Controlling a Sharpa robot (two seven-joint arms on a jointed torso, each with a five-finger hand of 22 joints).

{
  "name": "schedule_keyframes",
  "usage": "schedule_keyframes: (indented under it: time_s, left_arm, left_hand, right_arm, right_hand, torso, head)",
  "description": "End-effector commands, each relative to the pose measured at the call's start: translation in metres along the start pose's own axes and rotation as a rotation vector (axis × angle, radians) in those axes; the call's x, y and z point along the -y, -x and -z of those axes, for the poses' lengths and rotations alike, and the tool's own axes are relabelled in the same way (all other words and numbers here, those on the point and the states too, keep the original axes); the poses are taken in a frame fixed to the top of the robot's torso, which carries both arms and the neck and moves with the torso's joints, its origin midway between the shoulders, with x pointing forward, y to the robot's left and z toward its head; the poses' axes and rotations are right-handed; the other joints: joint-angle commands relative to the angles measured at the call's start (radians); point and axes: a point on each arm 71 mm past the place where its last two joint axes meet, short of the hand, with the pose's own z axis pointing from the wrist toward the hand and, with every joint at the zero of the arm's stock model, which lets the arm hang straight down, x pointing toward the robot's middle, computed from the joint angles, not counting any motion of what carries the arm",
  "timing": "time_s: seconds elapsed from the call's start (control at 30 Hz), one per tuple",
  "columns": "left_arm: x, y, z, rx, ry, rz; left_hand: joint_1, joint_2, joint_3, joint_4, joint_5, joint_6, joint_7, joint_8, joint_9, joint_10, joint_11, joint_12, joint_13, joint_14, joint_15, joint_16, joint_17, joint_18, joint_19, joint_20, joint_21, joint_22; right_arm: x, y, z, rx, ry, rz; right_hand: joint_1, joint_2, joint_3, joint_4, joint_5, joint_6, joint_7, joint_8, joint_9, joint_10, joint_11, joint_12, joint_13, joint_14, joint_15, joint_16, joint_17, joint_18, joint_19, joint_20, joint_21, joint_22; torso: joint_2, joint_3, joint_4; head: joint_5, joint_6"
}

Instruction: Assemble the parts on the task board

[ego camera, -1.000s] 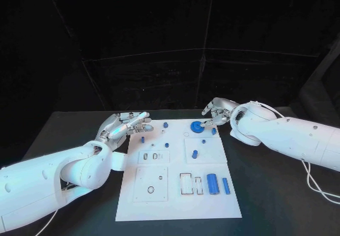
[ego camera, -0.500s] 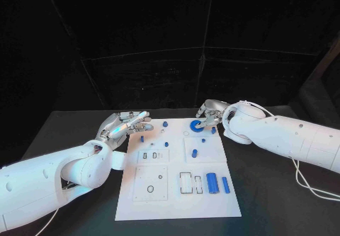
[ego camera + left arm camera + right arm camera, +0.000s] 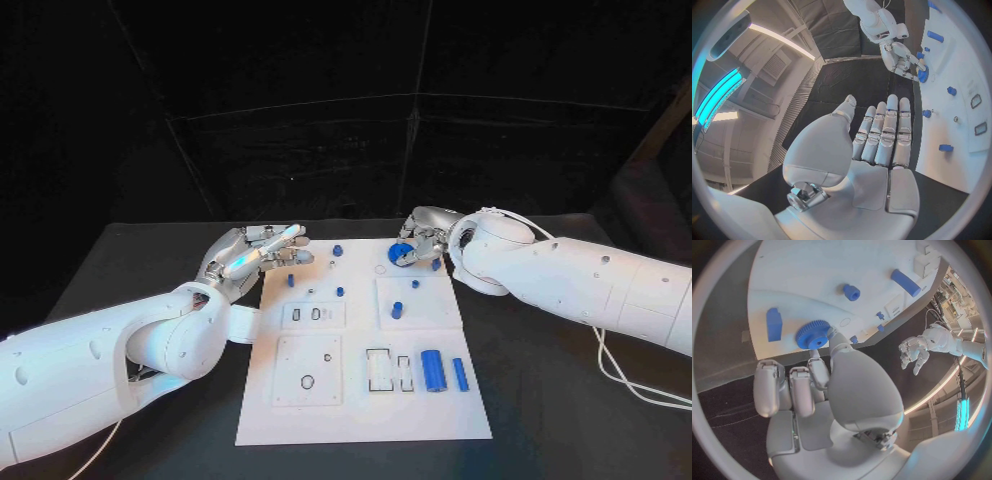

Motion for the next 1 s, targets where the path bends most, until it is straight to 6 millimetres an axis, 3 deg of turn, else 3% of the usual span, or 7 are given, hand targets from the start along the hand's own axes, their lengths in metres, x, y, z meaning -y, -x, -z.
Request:
schedule_keyframes:
  time_s: [0.03,0.27,0.7,1.0]
  left_arm:
    - [0.0012,-0.0017,-0.0006,-0.021,-0.006,0.006]
    - [0.0011,-0.0016,-0.0006,-0.022,-0.005,0.006]
    - [0.0008,-0.0016,-0.0011,-0.021,-0.003,0.006]
    - [0.0007,-0.0011,-0.001,-0.02,-0.001,0.005]
  left_hand:
    - [0.001,0.005,0.002,-0.006,0.002,-0.003,0.002,-0.003,0.001,-0.003,0.003,-0.006,0.0,0.001,0.005,-0.005,0.002,0.014,0.007,0.0,-0.004,-0.001]
    - [0.005,0.007,0.003,-0.008,0.002,-0.003,0.001,-0.003,0.001,-0.003,0.003,-0.007,0.0,0.0,0.005,-0.006,0.002,0.014,0.007,0.0,-0.005,-0.002]
    - [0.006,0.008,0.004,-0.009,0.002,-0.003,0.001,-0.003,0.001,-0.003,0.003,-0.007,0.0,0.001,0.005,-0.006,0.002,0.014,0.007,0.0,-0.005,-0.002]
    - [0.008,0.009,0.005,-0.01,0.002,-0.003,0.001,-0.003,0.001,-0.003,0.003,-0.007,0.0,0.001,0.005,-0.006,0.002,0.014,0.007,0.0,-0.006,-0.002]
  right_arm:
    - [0.0022,0.0002,0.0009,-0.014,-0.006,0.034]
    - [0.0052,0.001,0.0026,-0.006,-0.011,0.036]
    - [0.0025,0.0027,0.0021,0.024,0.011,0.034]
    - [-0.0029,0.0049,0.0022,0.081,0.045,0.015]
  right_hand:
    - [0.006,0.003,0.001,-0.005,0.003,0.011,0.001,0.007,0.002,0.008,0.0,0.006,0.002,0.067,0.005,0.007,0.085,-0.008,0.008,-0.001,0.006,0.057]
    - [0.011,0.008,0.003,-0.01,0.004,0.02,-0.001,0.012,0.002,0.008,-0.002,0.007,0.005,0.067,0.003,0.007,0.086,-0.009,0.01,-0.002,0.008,0.06]
    - [0.092,0.06,0.087,-0.076,-0.053,0.057,-0.002,0.022,-0.002,0.019,-0.007,0.023,0.032,0.068,-0.002,0.009,0.095,-0.012,0.02,-0.007,0.013,0.076]
    - [0.092,0.097,0.175,-0.1,-0.064,0.143,-0.026,0.046,0.002,0.045,-0.026,0.05,0.068,0.069,-0.017,0.01,0.1,-0.013,0.025,-0.019,0.016,0.083]
  torso:
    - [0.0,0.0,-0.0006]
    - [0.0,0.0007,-0.0009]
    - [0.0,0.0006,0.0002]
    - [0.0,0.0003,-0.0007]
  head:
    - [-0.002,-0.002]
    - [0.0,-0.004]
    - [-0.002,-0.003]
    - [-0.001,-0.004]
